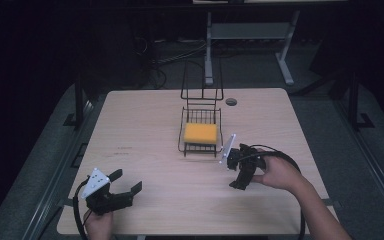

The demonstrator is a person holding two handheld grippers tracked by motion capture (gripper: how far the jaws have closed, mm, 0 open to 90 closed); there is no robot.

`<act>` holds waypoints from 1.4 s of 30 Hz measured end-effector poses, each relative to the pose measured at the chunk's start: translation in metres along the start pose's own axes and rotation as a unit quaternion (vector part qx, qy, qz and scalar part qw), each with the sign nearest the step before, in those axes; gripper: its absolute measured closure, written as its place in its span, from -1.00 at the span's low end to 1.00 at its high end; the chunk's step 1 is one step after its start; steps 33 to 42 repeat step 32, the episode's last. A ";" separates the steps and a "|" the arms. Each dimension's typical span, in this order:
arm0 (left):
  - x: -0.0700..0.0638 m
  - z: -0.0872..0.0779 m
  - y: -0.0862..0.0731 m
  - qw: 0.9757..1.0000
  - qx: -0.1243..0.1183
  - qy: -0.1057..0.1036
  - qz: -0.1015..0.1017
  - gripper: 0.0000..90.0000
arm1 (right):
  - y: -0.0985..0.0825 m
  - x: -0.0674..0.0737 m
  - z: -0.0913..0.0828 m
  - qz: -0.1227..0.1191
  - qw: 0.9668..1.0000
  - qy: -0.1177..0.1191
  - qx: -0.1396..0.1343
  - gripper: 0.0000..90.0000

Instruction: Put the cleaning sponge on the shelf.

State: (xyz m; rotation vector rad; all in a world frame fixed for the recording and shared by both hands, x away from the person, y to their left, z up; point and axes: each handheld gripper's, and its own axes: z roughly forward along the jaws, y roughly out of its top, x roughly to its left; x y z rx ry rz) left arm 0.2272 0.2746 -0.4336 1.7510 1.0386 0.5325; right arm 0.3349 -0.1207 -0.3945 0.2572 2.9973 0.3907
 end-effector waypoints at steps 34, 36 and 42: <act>-0.003 0.001 0.000 1.000 0.006 0.001 0.008 -0.71 | -0.054 0.024 -0.004 0.041 0.999 -0.013 -0.011 -0.69; -0.003 0.001 0.000 1.000 0.006 0.001 0.008 -0.71 | -0.054 0.024 -0.004 0.041 0.999 -0.013 -0.011 -0.69; -0.003 0.001 0.000 1.000 0.006 0.001 0.008 -0.71 | -0.054 0.024 -0.004 0.041 0.999 -0.013 -0.011 -0.69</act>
